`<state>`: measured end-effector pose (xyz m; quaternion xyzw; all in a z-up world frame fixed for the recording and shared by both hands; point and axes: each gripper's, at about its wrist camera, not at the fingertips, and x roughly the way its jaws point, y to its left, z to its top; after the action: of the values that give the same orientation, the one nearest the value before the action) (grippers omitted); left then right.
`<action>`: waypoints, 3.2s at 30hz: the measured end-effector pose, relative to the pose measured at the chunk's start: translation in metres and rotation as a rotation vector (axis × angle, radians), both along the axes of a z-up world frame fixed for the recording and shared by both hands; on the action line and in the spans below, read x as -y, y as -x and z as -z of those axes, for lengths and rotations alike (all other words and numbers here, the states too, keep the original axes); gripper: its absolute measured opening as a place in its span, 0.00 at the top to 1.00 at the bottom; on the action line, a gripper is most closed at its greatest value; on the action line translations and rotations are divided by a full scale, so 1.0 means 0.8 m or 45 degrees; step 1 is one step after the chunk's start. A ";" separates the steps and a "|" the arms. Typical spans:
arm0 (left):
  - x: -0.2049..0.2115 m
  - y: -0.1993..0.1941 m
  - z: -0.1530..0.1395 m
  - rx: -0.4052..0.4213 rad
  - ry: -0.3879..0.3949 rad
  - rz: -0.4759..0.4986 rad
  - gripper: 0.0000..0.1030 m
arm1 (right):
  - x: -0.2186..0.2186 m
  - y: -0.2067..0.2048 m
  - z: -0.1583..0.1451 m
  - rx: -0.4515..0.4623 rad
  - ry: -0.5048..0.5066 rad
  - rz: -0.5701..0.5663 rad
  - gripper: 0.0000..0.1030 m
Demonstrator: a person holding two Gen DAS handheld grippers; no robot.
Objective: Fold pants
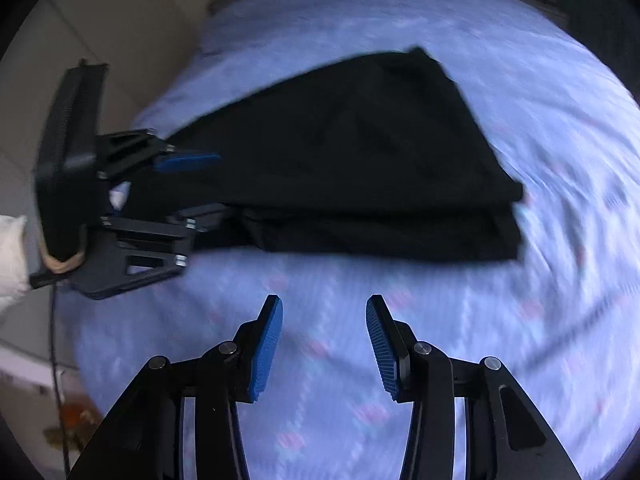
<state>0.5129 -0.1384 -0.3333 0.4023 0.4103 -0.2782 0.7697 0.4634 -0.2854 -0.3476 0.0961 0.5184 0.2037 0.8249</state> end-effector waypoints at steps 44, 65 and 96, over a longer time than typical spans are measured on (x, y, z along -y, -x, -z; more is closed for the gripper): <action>-0.065 -0.022 0.006 -0.190 0.162 -0.278 0.45 | -0.074 -0.037 0.049 -0.213 -0.094 0.067 0.92; -0.139 -0.014 -0.037 -0.177 0.301 -0.735 0.31 | -0.018 -0.003 -0.034 -0.148 0.111 0.484 0.43; -0.444 -0.150 0.002 -0.592 0.868 -1.182 0.78 | -0.304 -0.130 -0.055 -0.139 0.235 0.098 0.43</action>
<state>0.6326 0.2167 -0.3349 -0.1577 0.5876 -0.1101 0.7860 0.5672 -0.0424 -0.3033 0.0506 0.5749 0.1178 0.8081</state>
